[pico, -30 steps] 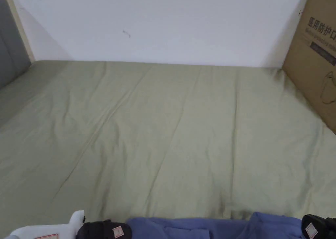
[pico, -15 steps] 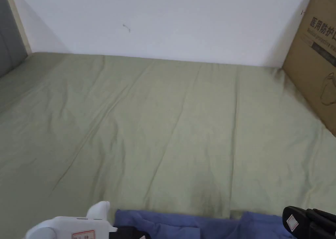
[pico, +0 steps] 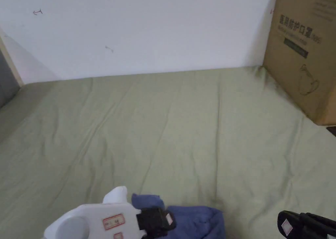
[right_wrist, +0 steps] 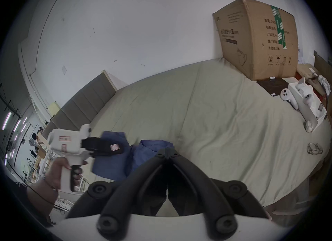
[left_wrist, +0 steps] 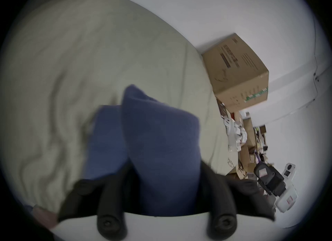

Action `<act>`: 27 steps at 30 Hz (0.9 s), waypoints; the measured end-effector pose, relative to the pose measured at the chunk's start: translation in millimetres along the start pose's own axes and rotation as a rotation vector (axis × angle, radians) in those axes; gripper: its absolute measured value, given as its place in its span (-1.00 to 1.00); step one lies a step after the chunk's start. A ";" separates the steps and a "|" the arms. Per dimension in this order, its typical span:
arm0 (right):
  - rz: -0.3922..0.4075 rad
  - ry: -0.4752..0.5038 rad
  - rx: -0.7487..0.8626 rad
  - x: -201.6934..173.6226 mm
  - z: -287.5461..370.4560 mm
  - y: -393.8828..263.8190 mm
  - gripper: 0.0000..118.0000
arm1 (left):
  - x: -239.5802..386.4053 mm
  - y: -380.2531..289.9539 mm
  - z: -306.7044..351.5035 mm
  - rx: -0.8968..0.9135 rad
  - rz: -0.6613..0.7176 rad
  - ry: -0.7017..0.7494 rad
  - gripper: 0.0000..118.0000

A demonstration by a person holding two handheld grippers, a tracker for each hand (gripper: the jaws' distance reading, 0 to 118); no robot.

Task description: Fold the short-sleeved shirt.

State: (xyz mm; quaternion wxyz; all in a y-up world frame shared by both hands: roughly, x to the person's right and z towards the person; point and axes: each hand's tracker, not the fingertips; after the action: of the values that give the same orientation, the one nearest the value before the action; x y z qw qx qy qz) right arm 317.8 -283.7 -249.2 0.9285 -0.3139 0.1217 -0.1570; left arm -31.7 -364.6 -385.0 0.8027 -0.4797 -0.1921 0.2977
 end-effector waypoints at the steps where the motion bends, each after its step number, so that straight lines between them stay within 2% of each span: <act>1: -0.005 -0.004 0.003 3.1 2.7 0.2 -1.00 | 13.0 -1.8 -16.8 -0.026 -0.016 -0.034 0.73; 2: -0.010 -0.012 0.005 7.4 5.2 0.8 -1.00 | 23.3 -3.3 -30.5 -0.076 -0.018 -0.076 0.73; 3: -0.013 -0.022 0.007 10.7 8.2 1.4 -1.00 | 30.8 -6.9 -37.8 -0.113 -0.024 -0.093 1.00; 5: -0.019 -0.034 0.022 16.5 15.1 1.9 -1.00 | 41.5 -9.0 -32.2 -0.077 -0.037 -0.109 0.87; 10: -0.044 -0.046 0.051 29.1 20.7 2.4 -1.00 | 39.4 -0.7 16.7 -0.001 -0.206 -0.029 0.86; 11: -0.049 -0.047 0.051 31.5 19.6 1.9 -1.00 | 38.0 -1.8 30.2 0.037 -0.266 -0.029 0.72; 12: -0.053 -0.048 0.052 33.1 18.8 1.3 -1.00 | 39.0 -4.0 40.5 0.071 -0.323 -0.020 0.21; 13: -0.056 -0.049 0.054 34.2 18.1 0.5 -1.00 | 40.4 -6.2 46.6 0.092 -0.367 0.015 -0.44; 14: -0.059 -0.049 0.054 34.5 16.5 -0.1 -1.00 | 42.4 -8.4 45.1 0.083 -0.402 0.056 -1.00; 15: -0.064 -0.048 0.053 35.2 15.2 -1.1 -1.00 | 42.7 -10.5 42.4 0.080 -0.430 0.118 -0.99; 17: -0.074 -0.045 0.048 36.8 13.4 -3.4 -1.00 | 45.3 -13.6 20.4 0.003 -0.456 0.074 -0.99; 21: -0.071 -0.047 0.022 37.6 10.4 -4.7 -1.00 | 40.0 -22.7 -48.1 -0.134 -0.404 0.108 -0.99; 24: -0.058 -0.055 0.017 40.7 9.6 -1.7 -1.00 | 28.6 -30.5 -91.1 -0.249 -0.324 0.016 -0.99; 27: -0.061 -0.083 0.003 43.9 7.2 4.2 -1.00 | 15.0 -36.5 -128.3 -0.272 -0.324 0.073 -1.00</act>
State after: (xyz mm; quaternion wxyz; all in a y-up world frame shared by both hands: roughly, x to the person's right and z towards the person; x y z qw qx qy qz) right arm 361.4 -292.8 -251.8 0.9280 -0.3222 0.0733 -0.1723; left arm 66.5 -452.0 -412.2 0.7745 -0.5567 -0.2759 0.1184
